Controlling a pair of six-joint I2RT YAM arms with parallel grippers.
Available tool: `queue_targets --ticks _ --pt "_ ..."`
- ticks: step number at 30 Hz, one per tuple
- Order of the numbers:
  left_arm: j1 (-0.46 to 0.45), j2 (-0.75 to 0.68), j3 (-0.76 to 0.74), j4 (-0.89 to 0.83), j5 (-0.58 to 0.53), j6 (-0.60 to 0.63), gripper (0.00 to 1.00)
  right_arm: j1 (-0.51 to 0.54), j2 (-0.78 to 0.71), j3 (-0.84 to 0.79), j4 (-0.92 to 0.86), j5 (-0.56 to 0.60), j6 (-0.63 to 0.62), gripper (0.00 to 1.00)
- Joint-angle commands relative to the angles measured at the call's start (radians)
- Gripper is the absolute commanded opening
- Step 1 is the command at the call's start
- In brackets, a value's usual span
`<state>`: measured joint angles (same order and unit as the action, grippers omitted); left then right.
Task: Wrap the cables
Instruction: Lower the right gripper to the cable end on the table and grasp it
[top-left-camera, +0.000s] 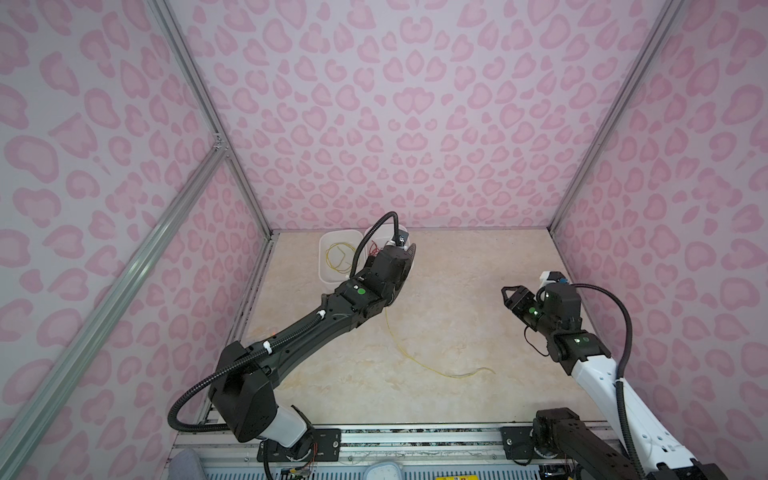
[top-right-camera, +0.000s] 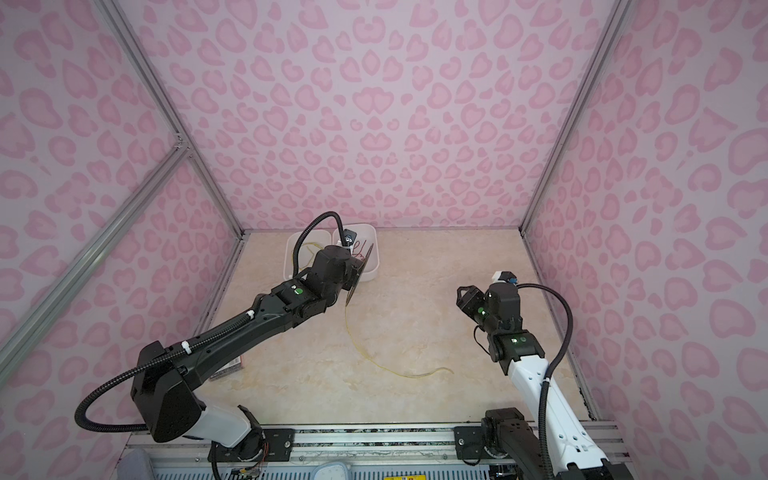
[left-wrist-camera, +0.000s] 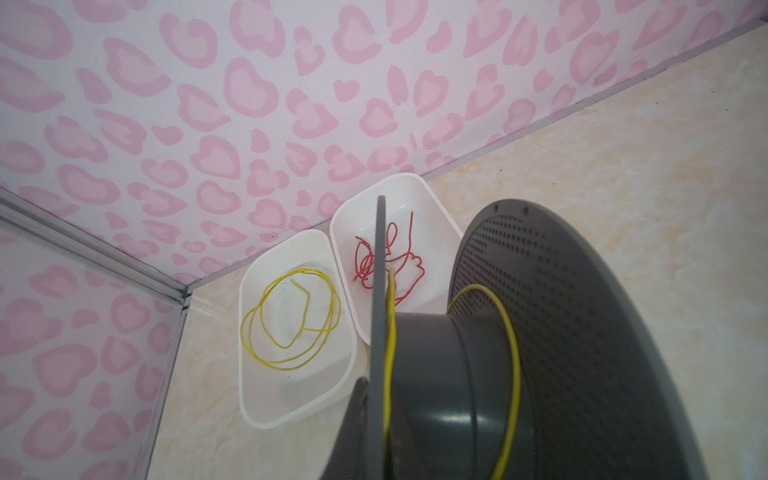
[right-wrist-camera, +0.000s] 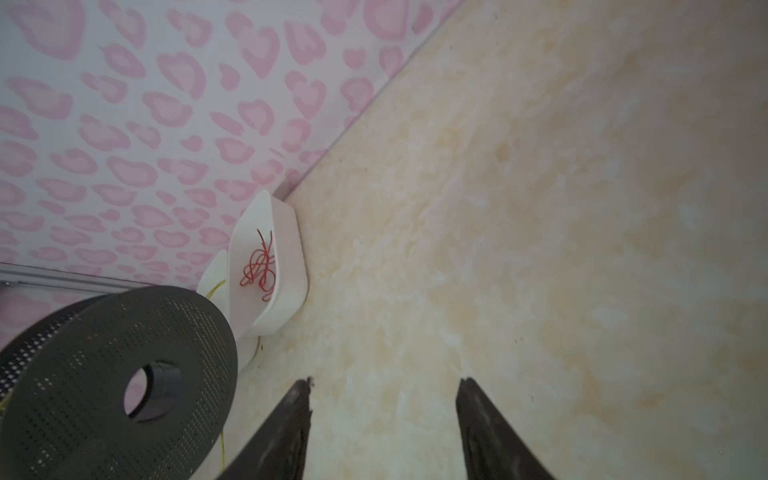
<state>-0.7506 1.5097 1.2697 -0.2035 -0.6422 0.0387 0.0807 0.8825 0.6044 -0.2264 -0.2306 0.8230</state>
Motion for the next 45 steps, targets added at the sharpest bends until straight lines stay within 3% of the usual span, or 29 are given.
queue_targets --ticks 1,7,13,24,30,36,40,42,45 --pt "0.0 0.0 -0.016 0.114 -0.072 -0.019 0.04 -0.039 -0.055 -0.084 -0.062 -0.049 0.086 0.61" --pt "-0.001 0.0 -0.035 0.145 -0.103 -0.041 0.04 -0.046 -0.195 -0.255 -0.049 -0.156 0.26 0.63" --pt "-0.001 -0.004 -0.061 0.171 -0.109 -0.054 0.04 -0.032 -0.335 -0.39 -0.052 -0.14 0.393 0.65" --pt "0.0 -0.011 -0.076 0.17 -0.105 -0.061 0.04 0.12 -0.08 -0.482 0.282 -0.131 0.532 0.65" --pt "-0.001 -0.014 -0.085 0.174 -0.103 -0.059 0.04 0.115 0.064 -0.48 0.426 -0.109 0.529 0.52" --pt "-0.001 -0.018 -0.084 0.171 -0.097 -0.061 0.04 0.092 0.322 -0.404 0.546 -0.232 0.509 0.45" --pt "-0.001 -0.022 -0.088 0.172 -0.098 -0.059 0.04 0.094 0.471 -0.402 0.698 -0.268 0.545 0.32" --pt "0.001 -0.023 -0.089 0.174 -0.098 -0.057 0.04 0.1 0.5 -0.408 0.745 -0.268 0.555 0.28" --pt "0.001 -0.024 -0.093 0.174 -0.103 -0.054 0.04 0.103 0.49 -0.402 0.723 -0.25 0.538 0.11"
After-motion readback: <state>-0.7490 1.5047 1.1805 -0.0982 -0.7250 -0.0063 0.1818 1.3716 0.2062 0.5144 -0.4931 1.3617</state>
